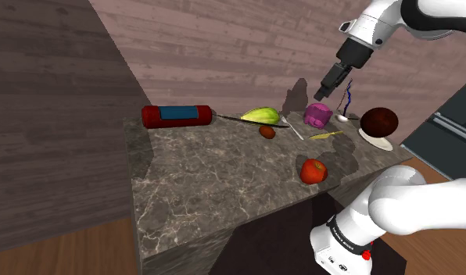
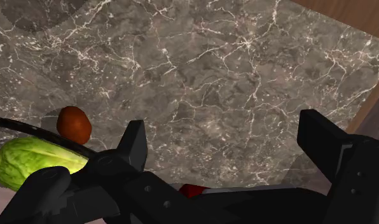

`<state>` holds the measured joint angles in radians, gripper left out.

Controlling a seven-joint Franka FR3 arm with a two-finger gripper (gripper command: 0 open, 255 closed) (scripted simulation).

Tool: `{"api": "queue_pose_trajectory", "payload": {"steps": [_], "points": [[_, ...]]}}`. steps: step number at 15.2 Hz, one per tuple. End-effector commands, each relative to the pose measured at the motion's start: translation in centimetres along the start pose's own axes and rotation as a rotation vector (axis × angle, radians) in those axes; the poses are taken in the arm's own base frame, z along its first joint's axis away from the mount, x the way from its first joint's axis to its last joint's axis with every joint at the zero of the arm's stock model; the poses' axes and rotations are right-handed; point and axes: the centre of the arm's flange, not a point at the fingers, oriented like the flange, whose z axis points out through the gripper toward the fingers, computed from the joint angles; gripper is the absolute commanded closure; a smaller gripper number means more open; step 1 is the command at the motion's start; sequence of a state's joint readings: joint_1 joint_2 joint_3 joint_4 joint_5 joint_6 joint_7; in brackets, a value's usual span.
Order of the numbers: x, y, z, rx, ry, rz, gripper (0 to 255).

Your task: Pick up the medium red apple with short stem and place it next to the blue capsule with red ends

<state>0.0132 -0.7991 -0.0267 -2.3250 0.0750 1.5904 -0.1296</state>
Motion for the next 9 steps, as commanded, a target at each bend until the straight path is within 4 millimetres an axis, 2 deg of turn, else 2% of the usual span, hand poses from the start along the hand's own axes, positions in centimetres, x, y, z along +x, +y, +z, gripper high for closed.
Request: {"api": "queue_pose_trajectory", "payload": {"steps": [1, 9], "points": [[0.0, 0.0, 0.0, 0.0, 0.0, 0.0, 0], [-6.1, 4.1, 7.4, 0.006, -0.013, -0.328, 0]]}}
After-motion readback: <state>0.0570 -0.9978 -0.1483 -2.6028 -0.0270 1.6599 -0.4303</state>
